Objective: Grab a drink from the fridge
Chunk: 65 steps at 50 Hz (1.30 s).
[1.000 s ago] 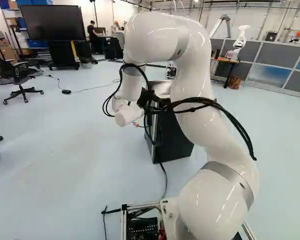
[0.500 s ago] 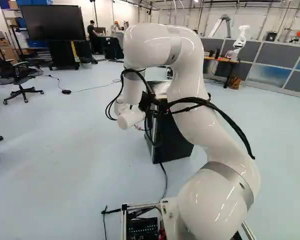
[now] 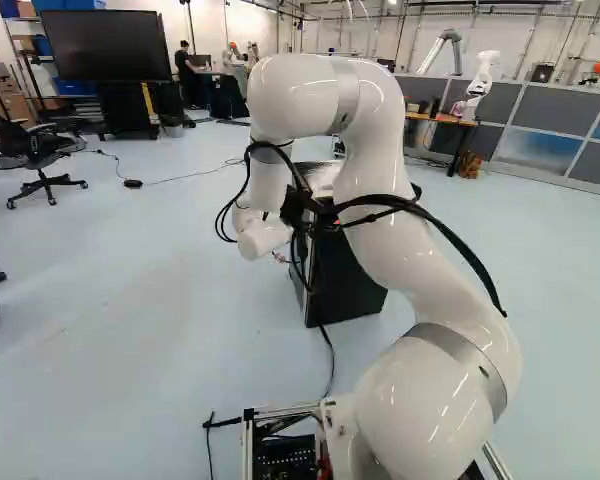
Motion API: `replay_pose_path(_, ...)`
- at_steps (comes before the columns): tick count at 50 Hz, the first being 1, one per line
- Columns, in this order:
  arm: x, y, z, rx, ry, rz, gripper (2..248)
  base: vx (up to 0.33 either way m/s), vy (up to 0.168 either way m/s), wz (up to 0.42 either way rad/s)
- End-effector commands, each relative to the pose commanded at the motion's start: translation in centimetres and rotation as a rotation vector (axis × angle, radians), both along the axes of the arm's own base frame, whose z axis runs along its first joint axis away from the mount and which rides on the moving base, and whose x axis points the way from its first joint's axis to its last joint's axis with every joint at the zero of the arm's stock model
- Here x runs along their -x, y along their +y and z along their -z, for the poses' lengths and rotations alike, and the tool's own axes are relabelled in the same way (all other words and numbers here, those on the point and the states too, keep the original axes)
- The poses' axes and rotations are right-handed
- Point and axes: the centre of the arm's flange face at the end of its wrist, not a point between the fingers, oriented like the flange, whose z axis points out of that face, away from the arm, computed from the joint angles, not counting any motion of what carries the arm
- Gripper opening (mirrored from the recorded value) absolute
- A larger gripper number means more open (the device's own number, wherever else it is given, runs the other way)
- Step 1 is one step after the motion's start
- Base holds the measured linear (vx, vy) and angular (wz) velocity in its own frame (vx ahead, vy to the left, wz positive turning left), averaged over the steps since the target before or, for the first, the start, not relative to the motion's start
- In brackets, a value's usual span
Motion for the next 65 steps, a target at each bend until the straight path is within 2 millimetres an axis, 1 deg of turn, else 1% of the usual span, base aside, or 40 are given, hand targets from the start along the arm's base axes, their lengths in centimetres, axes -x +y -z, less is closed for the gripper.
replay_pose_path(34,-0.3,-1.3,0.0,0.0,0.001,0.027,247,0.0,0.0,0.0)
replay_pose_path(46,0.3,-2.3,-0.1,0.005,0.011,0.039,247,0.0,0.0,0.0)
replay_pose_path(59,1.4,-3.6,-0.2,0.013,0.029,0.055,247,0.0,0.0,0.0)
replay_pose_path(65,1.7,-3.9,-0.2,0.015,0.033,0.057,247,0.0,0.0,0.0)
